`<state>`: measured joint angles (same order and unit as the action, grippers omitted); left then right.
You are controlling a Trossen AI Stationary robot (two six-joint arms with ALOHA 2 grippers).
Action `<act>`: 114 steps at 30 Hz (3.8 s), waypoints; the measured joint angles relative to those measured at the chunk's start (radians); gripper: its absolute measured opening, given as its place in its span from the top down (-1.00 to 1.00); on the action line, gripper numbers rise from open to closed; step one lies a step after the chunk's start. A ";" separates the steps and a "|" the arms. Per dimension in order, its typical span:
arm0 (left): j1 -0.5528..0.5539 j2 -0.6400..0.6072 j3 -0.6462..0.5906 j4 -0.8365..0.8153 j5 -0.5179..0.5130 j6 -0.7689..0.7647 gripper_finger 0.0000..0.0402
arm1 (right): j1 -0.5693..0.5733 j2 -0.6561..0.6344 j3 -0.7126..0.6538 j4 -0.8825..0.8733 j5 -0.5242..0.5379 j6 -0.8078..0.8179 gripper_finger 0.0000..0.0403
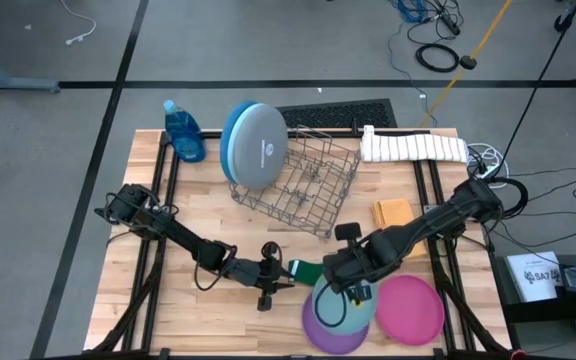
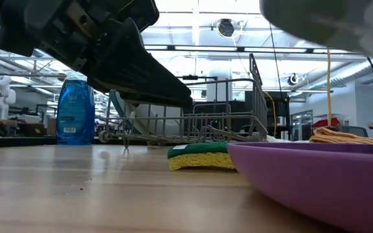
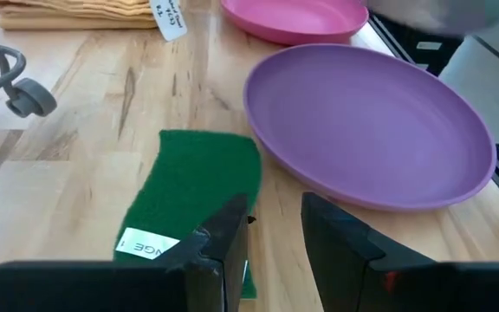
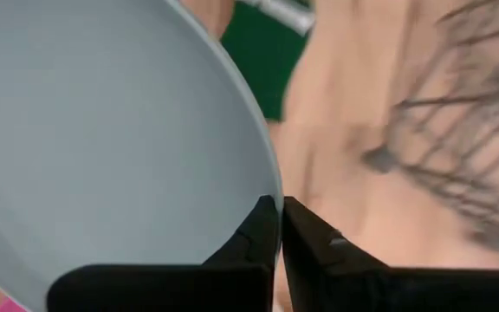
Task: Sort dishes
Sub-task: Put the small light blue plate in the dish rack
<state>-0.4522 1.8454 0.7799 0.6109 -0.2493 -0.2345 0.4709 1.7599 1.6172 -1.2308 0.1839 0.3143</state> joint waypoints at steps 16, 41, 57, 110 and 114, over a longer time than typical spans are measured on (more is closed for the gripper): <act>-0.003 0.000 0.000 0.000 -0.019 0.012 0.44 | 0.000 -0.001 0.430 0.027 0.544 -0.391 1.00; -0.008 0.000 0.000 0.012 -0.021 0.012 0.44 | -0.213 0.000 0.446 0.064 1.151 -0.507 1.00; -0.028 0.000 0.000 0.209 -0.021 0.091 0.44 | -0.327 -0.021 0.351 -0.270 1.196 0.022 1.00; 0.088 -0.532 0.595 -0.949 -0.319 1.090 -0.16 | -0.578 -0.386 -0.222 0.795 -0.307 -0.855 1.00; 0.086 -0.482 0.633 -0.979 -0.286 1.180 -0.16 | -0.632 -0.373 -0.222 0.792 -0.448 -0.794 1.00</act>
<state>-0.3664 1.3629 1.4126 -0.3683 -0.5350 0.9459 -0.1606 1.3874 1.3956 -0.4383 -0.2636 -0.4801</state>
